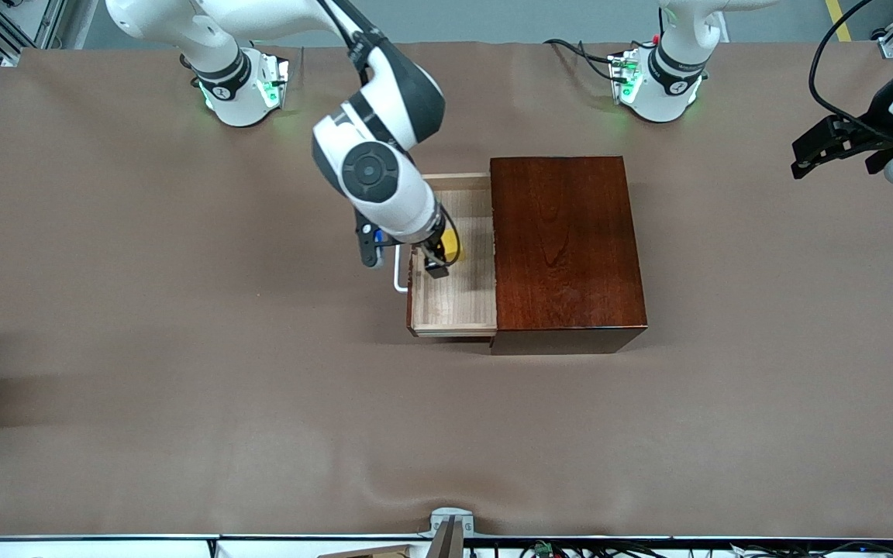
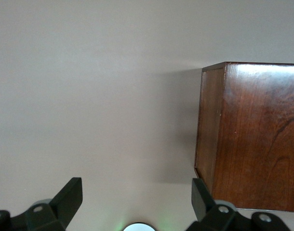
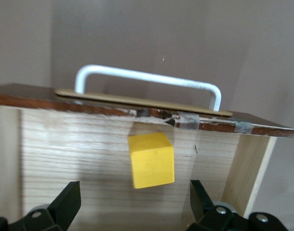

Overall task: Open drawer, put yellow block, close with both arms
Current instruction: 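Open the right gripper to drop the cube into the drawer, then withdraw the right gripper while the left gripper moves toward the drawer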

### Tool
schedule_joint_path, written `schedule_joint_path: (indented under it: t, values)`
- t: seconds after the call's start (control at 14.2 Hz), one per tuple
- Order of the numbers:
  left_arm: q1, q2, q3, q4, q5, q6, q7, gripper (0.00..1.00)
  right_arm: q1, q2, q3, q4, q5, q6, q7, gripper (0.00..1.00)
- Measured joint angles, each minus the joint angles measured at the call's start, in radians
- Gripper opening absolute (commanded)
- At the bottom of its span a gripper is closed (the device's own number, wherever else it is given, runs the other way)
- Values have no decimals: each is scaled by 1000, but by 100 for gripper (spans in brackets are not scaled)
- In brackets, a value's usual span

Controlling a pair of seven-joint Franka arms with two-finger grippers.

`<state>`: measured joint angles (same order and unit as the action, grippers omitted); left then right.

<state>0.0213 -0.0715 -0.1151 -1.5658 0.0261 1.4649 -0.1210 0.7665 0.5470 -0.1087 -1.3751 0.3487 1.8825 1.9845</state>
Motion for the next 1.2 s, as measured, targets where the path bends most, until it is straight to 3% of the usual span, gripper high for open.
schedule_joint_path:
  t: [0.28,0.49,0.78,1.2]
  values:
    - [4,0,0,0,0,0,0,100,-47,-1,-1,68,0,-57,-18,100]
    - [5,0,0,0,0,0,0,100,-83,-2,-4,101,-17,-115,-168,100]
    - [5,0,0,0,0,0,0,100,-111,-15,-8,123,-103,-139,-257,100]
    - [5,0,-2,2,0,0,0,100,-223,-79,-11,134,-110,-214,-479,100]
